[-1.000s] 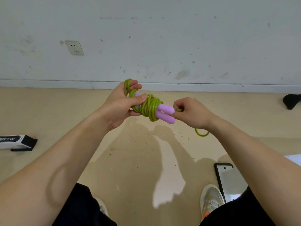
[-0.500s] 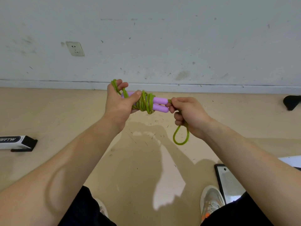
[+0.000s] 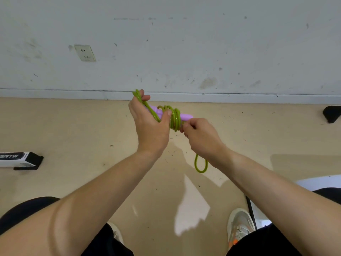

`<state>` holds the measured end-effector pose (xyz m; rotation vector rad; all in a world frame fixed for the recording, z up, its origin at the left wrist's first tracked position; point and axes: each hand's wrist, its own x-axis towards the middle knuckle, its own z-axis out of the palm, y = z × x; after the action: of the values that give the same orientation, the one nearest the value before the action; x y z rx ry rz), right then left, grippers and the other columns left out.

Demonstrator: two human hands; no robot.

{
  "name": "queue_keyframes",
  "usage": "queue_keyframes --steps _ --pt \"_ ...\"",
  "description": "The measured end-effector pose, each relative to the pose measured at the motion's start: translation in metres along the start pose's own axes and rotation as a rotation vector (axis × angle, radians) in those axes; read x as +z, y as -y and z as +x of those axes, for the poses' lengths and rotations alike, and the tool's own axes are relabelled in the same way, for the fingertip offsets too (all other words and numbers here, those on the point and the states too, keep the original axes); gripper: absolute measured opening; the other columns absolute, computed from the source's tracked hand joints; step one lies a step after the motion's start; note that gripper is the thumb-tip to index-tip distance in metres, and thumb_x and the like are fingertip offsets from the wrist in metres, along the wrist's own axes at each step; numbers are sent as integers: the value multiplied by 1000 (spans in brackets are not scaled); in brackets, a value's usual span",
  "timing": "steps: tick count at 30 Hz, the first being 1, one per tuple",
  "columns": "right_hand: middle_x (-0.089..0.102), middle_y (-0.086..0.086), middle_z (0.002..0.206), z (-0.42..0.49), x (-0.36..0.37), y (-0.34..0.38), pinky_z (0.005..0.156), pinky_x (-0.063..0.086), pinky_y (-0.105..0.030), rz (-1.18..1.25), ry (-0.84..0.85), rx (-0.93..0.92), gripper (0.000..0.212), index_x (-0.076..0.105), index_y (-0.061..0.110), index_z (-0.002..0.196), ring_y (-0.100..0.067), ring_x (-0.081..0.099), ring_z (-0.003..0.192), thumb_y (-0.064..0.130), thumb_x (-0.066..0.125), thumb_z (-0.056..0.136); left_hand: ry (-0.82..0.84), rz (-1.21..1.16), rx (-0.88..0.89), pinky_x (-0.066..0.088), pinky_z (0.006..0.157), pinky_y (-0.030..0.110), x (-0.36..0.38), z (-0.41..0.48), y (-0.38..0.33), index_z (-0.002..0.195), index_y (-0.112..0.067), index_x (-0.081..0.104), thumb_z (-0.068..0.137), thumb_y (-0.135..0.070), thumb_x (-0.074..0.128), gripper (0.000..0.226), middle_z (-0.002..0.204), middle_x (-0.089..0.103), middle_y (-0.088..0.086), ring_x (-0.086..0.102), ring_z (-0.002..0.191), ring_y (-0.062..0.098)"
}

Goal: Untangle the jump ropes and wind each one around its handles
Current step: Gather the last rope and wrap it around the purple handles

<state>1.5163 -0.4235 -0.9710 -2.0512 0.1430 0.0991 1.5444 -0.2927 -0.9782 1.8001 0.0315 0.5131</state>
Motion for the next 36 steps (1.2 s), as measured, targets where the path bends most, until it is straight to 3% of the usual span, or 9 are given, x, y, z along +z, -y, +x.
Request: queue_keyframes --steps 3,9,13,16,19,26,30,32,36 --pt "48 9 56 -4 4 3 39 30 -13 -138 -8 -64 38 55 25 69 -5 41 40 14 38 102 28 70 45 40 91 6 3 -6 1 143 -11 33 88 -8 69 66 128 38 -2 44 111 3" --pt "47 -1 60 -4 -2 5 47 30 -28 -498 85 -177 36 42 19 64 -21 44 53 16 39 100 125 173 107 37 81 0 -2 -8 5 142 -10 35 86 -4 69 66 125 38 -4 47 101 -5" --pt "53 -6 58 -1 -19 12 49 42 -33 -665 77 -193 31 55 10 69 -30 52 55 24 49 96 243 186 117 38 78 0 -4 0 2 141 -16 36 85 -8 71 67 123 41 -8 48 102 -3" --pt "68 -9 73 -5 -28 19 59 57 -38 -409 169 -55 7 57 11 94 -24 68 56 15 51 94 319 187 113 38 79 1 -1 1 1 140 -19 37 85 -10 73 66 121 42 -11 47 103 -6" --pt "69 -15 76 -6 -38 21 64 60 -39 -14 352 122 20 64 8 94 -24 69 57 0 46 92 408 174 100 41 80 5 -3 0 1 139 -21 38 83 -12 75 68 122 44 -10 50 100 2" --pt "67 -26 85 9 -53 5 72 58 -40 618 647 309 43 64 -7 106 -34 69 68 0 32 78 496 -63 -17 55 82 38 -13 7 -2 126 -38 43 68 -27 78 69 122 52 0 59 93 21" --pt "65 -16 75 6 -44 5 64 56 -34 466 597 63 12 71 4 93 -26 64 60 15 71 88 537 -160 -108 51 68 21 -19 13 -3 133 -23 41 80 2 76 68 114 52 3 57 79 10" --pt "59 -12 62 3 -39 9 53 48 -29 341 491 -44 23 70 6 84 -24 53 51 29 71 87 550 -191 -130 52 68 21 -22 13 -2 132 -22 41 81 1 76 67 110 54 -4 60 80 5" --pt "48 1 50 -1 -31 14 46 30 -21 227 280 -186 22 68 11 75 -13 40 46 24 69 93 535 -194 -138 53 67 18 -20 10 -2 136 -15 40 80 2 78 70 114 52 -6 61 76 -3"
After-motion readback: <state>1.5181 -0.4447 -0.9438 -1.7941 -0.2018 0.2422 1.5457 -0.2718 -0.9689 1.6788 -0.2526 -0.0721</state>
